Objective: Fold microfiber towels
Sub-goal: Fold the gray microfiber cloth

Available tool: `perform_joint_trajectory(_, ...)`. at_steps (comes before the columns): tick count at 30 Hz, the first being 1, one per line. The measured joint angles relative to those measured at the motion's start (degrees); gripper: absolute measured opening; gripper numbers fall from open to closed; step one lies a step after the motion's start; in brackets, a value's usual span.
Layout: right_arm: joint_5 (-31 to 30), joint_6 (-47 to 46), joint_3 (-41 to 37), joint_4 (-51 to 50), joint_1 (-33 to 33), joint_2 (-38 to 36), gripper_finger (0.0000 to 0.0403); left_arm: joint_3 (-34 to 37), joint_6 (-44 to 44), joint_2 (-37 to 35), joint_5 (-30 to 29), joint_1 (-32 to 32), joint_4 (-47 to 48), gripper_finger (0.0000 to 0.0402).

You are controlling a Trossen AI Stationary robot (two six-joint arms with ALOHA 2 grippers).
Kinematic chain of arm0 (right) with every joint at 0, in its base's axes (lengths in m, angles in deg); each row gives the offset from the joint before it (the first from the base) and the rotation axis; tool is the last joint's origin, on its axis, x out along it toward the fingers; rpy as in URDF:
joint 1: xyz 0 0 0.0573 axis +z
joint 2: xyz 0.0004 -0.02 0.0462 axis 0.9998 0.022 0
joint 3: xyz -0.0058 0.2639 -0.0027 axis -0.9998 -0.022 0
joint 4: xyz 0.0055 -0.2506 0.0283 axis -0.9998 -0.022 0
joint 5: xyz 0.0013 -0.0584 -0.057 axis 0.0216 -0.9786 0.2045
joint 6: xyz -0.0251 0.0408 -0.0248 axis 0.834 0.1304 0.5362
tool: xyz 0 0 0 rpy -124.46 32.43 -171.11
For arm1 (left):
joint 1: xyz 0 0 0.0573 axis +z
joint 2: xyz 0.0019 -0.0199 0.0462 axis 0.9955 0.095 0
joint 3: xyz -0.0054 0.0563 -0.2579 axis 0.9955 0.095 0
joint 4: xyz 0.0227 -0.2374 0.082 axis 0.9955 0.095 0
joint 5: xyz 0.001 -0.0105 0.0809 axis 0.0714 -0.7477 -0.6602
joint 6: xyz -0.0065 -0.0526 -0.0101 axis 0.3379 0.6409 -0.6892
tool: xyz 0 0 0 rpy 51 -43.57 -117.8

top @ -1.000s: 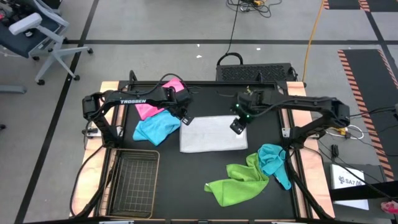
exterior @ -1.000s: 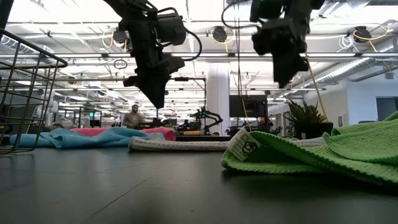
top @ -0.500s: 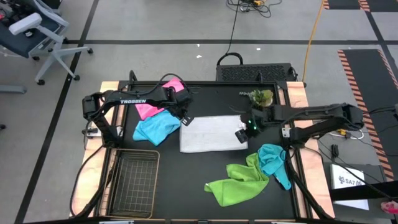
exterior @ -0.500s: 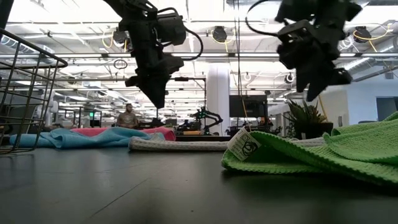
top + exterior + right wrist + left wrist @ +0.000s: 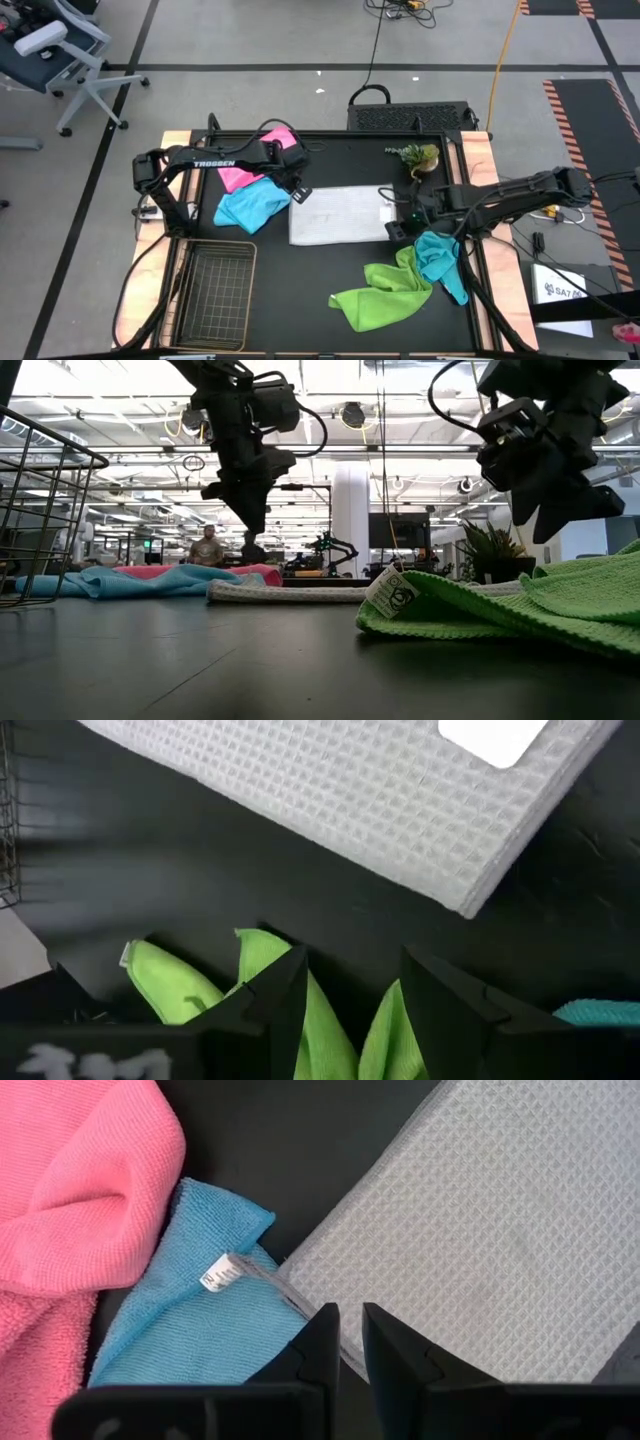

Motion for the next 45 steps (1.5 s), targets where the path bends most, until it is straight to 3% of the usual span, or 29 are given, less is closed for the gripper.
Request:
perform_joint_trajectory(17,-1.91,-0.85,-0.07,-4.1,1.95,0.0,0.0153,0.37,1.66,5.61,-0.26,-0.43,-1.6,0.0049)
perform_joint_trajectory(30,-3.4,-5.77,-10.07,11.4,2.9,0.09,0.0153,0.48,1.62,7.74,-1.24,-0.76,-2.56,0.0049)
perform_joint_trajectory(45,-6.12,-5.79,-12.41,11.5,2.88,0.09,0.0153,1.0,-0.49,8.07,-2.24,-0.83,-1.22,0.0049)
